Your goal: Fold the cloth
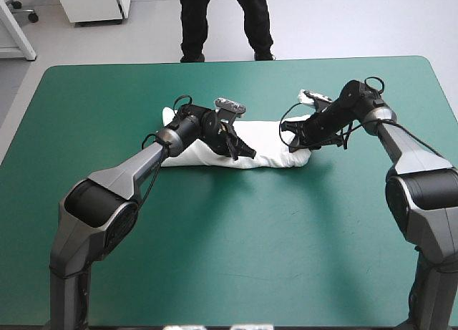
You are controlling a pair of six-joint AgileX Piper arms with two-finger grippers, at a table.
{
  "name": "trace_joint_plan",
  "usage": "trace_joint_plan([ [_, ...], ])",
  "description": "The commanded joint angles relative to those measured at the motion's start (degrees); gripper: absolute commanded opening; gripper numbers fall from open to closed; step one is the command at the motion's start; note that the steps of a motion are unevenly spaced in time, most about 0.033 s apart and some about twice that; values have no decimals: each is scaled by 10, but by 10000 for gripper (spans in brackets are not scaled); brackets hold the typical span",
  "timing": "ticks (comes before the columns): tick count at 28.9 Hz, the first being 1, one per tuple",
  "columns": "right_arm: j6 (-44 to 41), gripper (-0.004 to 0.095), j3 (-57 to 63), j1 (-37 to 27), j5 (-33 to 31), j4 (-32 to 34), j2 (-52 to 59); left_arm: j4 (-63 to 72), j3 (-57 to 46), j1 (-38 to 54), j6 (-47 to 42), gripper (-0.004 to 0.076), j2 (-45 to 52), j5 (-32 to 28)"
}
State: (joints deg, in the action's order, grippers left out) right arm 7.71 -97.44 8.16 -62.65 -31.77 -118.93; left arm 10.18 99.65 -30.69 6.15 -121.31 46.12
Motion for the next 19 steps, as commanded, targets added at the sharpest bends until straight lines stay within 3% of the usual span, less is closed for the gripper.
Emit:
trace_joint_plan([
  [1, 3, -17, -58, 10, -5, -42, 69, 8, 8, -1, -1, -9, 20, 27],
  [12, -10, -17, -187, 63, -28, -61, 89, 8, 8, -1, -1, -9, 20, 27],
  [19, -19, -17, -200, 79, -30, -39, 88, -3, 8, 1, -5, -9, 31, 39],
])
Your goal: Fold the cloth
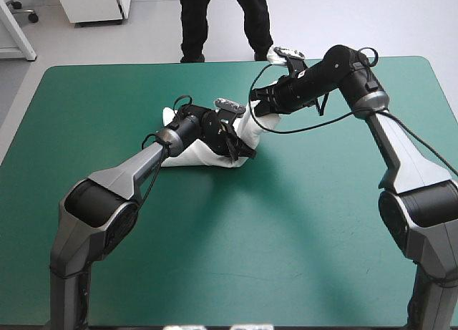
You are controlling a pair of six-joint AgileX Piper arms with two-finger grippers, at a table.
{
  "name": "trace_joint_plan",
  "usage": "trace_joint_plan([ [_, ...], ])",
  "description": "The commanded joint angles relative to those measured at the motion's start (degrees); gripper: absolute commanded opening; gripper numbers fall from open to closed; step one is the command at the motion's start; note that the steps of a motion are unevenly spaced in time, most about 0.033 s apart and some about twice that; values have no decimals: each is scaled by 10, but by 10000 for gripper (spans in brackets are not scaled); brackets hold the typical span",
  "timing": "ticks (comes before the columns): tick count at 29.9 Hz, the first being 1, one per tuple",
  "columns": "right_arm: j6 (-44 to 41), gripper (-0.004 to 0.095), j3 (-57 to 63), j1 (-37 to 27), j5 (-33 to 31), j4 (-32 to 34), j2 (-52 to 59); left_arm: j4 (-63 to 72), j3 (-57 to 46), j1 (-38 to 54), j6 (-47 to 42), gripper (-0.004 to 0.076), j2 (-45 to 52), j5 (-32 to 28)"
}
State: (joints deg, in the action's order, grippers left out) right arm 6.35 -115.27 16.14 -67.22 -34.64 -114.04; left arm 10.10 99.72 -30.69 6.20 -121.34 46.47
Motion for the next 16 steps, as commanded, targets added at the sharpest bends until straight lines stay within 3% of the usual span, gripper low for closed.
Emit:
trace_joint_plan([
  [1, -12, -17, -21, 0, 16, -1, 39, -14, 8, 4, -10, -9, 41, 44],
  [7, -12, -17, -21, 1, 8, 17, 39, -101, 8, 24, -62, -9, 151, 82],
  [16, -5, -16, -21, 28, 14, 18, 39, -111, -50, 75, -45, -9, 363, 148],
])
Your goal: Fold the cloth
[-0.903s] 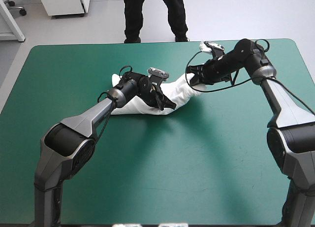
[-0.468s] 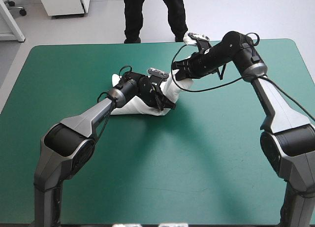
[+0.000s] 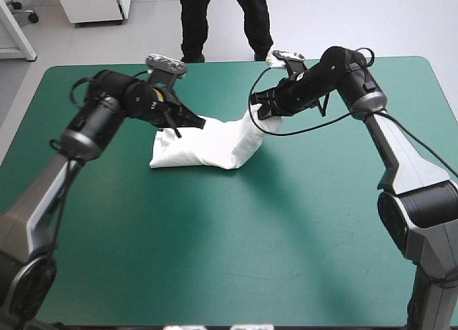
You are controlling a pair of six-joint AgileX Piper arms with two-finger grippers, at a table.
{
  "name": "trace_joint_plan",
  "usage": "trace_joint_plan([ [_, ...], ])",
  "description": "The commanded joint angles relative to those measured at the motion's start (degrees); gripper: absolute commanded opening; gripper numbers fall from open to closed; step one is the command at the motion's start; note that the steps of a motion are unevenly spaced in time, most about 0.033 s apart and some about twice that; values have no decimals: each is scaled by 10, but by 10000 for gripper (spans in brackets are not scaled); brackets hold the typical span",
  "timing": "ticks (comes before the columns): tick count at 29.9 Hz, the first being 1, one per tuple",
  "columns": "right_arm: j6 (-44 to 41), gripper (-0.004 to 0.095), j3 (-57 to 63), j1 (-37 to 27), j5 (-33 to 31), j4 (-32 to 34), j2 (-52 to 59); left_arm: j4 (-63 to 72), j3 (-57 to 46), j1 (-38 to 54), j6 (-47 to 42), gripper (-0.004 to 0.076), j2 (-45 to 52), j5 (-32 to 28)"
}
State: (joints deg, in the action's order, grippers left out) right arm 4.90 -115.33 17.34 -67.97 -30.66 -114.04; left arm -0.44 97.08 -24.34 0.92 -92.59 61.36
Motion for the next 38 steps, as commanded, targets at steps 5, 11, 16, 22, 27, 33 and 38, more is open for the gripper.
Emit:
trace_joint_plan([
  [5, 13, -16, -21, 57, 75, -11, 36, -23, -145, 26, 7, -9, 209, 36],
  [11, -3, -15, -31, 122, 161, -12, -2, -17, -235, 27, 7, -9, 328, 58],
  [16, -24, -11, -84, 161, 162, -9, -71, -16, -253, 27, 6, -9, 370, 61],
  [22, -27, 309, -178, 185, 128, -11, -123, 4, -253, 27, 6, -9, 371, 72],
  [27, -49, 686, -222, 185, 84, 5, -129, 11, -253, 27, 6, -9, 371, 63],
  [33, -82, 602, -254, 170, 3, 69, -129, 12, -253, 27, 4, -9, 371, 60],
  [38, -101, 598, -251, 152, -35, 113, -129, 13, -253, 27, 3, -9, 371, 60],
])
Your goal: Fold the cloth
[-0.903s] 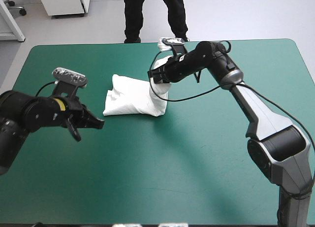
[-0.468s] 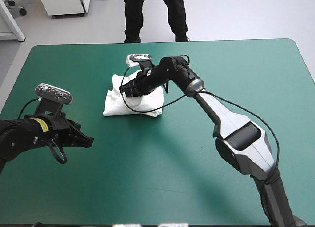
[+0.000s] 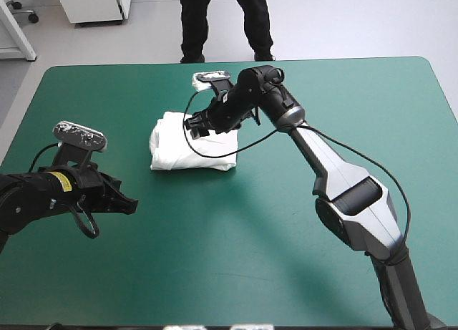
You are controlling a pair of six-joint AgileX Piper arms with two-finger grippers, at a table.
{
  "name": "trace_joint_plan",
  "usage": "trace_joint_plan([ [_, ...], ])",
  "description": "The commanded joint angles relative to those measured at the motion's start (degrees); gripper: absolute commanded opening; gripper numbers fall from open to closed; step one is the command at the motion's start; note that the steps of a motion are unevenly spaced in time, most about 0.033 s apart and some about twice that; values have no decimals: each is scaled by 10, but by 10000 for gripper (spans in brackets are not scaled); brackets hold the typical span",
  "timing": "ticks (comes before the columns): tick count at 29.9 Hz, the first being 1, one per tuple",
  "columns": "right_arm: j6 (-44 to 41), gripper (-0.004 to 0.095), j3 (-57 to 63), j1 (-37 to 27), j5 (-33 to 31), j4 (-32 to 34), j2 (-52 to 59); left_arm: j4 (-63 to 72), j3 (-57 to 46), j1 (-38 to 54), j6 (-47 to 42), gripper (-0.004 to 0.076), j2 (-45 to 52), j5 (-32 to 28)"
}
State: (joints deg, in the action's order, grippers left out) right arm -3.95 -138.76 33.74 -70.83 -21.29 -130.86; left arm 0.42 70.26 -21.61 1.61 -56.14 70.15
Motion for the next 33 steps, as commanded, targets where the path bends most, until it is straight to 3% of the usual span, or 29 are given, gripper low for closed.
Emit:
trace_joint_plan([
  [1, -17, 598, -17, -16, -7, 32, 39, 4, 15, 0, -4, -9, 7, -28],
  [16, -38, 598, -3, -57, -7, 41, -9, 3, 15, 0, -4, -9, 7, -29],
  [26, -23, 571, -3, -57, -7, -15, -61, 2, 15, 0, -25, -9, 7, -30],
  [28, -9, 466, -3, -57, -4, -17, -61, 2, 15, 0, -26, -9, 7, -30],
  [32, 39, 1, -3, -57, 17, -15, -61, 2, 15, 0, -26, -9, 7, -28],
  [33, 50, -10, -3, -57, 27, -12, -62, 2, 15, 0, -26, -9, 7, -28],
])
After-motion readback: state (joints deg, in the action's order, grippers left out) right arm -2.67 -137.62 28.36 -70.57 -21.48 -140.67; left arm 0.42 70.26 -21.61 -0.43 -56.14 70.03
